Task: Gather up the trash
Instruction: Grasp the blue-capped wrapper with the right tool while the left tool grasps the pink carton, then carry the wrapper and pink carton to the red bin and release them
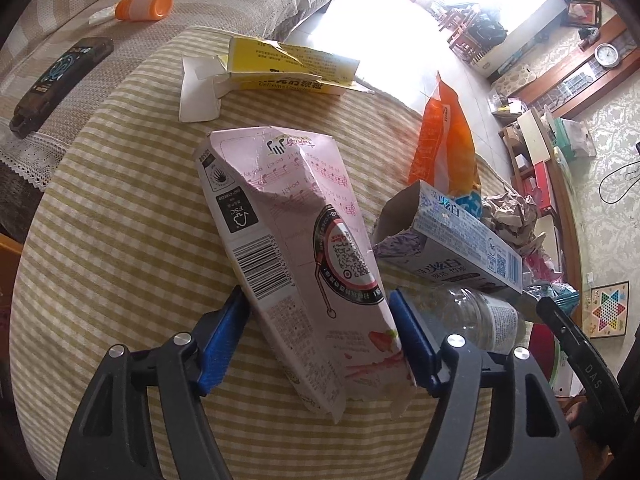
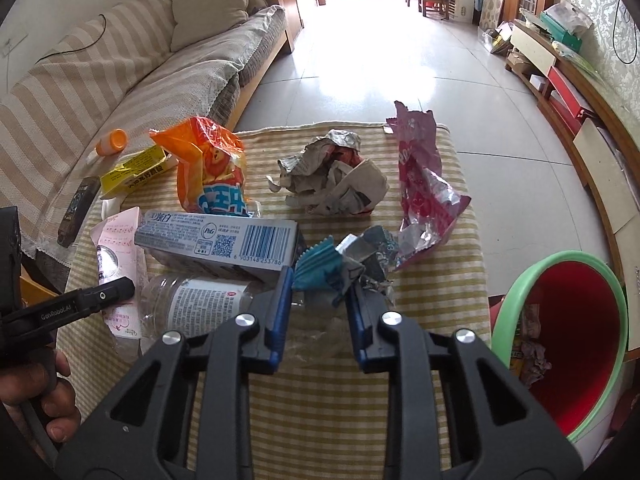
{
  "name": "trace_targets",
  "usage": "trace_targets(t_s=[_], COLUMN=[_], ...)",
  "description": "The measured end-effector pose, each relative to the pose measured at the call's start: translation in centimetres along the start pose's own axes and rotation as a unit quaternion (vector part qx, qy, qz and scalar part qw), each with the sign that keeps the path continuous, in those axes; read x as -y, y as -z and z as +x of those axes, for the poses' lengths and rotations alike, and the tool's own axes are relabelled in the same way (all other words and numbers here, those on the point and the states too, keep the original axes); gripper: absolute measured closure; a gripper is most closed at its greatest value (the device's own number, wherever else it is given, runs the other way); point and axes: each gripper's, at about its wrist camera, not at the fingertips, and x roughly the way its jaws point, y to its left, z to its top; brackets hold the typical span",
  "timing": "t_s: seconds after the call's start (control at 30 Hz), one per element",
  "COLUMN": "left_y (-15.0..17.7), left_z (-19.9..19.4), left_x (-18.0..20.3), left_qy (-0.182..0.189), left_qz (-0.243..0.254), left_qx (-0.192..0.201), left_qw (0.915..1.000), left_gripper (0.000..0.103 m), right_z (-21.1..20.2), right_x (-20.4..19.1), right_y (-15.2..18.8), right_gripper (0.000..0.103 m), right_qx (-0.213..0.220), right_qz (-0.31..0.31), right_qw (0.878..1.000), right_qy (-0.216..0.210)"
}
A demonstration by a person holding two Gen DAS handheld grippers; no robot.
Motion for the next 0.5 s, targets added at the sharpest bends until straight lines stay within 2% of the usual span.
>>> trace_targets(t_s=[0.5], left_y=[0.8], left_z=[-7.9], left_x=[-0.6], left_qy=[0.005], left_qz=[0.037], left_qx=[0.064], left_qw=[0.9972], left_gripper=[0.035], right_z=[-7.8], right_x=[-2.3], right_y=[0.3], right_gripper=[0.079], right_qx=[0.062], right_qz=[-0.015], right_qw=[0.998], right_qy=[-0.018])
